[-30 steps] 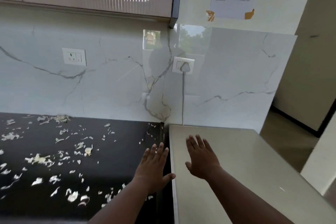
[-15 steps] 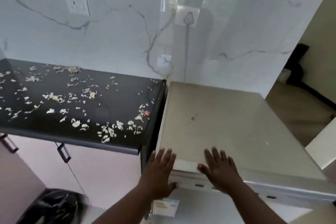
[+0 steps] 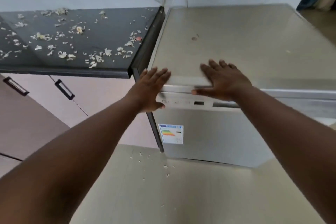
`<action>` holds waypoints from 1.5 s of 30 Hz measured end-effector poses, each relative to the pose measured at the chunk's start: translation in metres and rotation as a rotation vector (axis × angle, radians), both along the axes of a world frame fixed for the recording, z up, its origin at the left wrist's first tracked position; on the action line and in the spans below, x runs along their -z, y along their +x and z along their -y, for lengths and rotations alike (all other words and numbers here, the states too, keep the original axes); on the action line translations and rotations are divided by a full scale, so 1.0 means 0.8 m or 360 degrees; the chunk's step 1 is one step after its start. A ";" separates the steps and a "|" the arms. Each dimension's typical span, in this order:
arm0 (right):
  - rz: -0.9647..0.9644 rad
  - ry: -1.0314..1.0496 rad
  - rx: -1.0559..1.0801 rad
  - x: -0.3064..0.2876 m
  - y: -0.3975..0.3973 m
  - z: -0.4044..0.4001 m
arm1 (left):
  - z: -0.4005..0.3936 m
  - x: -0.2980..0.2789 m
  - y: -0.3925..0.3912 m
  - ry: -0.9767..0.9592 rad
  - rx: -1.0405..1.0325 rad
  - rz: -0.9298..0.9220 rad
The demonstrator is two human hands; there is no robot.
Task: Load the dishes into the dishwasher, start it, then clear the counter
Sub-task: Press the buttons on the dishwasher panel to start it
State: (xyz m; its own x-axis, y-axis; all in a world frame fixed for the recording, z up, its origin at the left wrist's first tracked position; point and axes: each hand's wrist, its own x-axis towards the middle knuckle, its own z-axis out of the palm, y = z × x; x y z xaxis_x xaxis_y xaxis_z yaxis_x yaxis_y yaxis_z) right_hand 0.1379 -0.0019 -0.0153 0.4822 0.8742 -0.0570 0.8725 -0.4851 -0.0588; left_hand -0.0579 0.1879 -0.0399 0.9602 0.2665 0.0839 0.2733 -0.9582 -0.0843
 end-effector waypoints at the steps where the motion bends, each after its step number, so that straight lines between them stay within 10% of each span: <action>1: -0.0007 -0.0020 -0.0023 -0.003 -0.001 0.000 | -0.002 0.002 0.000 0.0013 0.0023 0.0043; 45: 0.0243 0.0373 0.0119 0.015 0.007 0.061 | 0.004 0.029 0.011 -0.0017 -0.0079 0.0622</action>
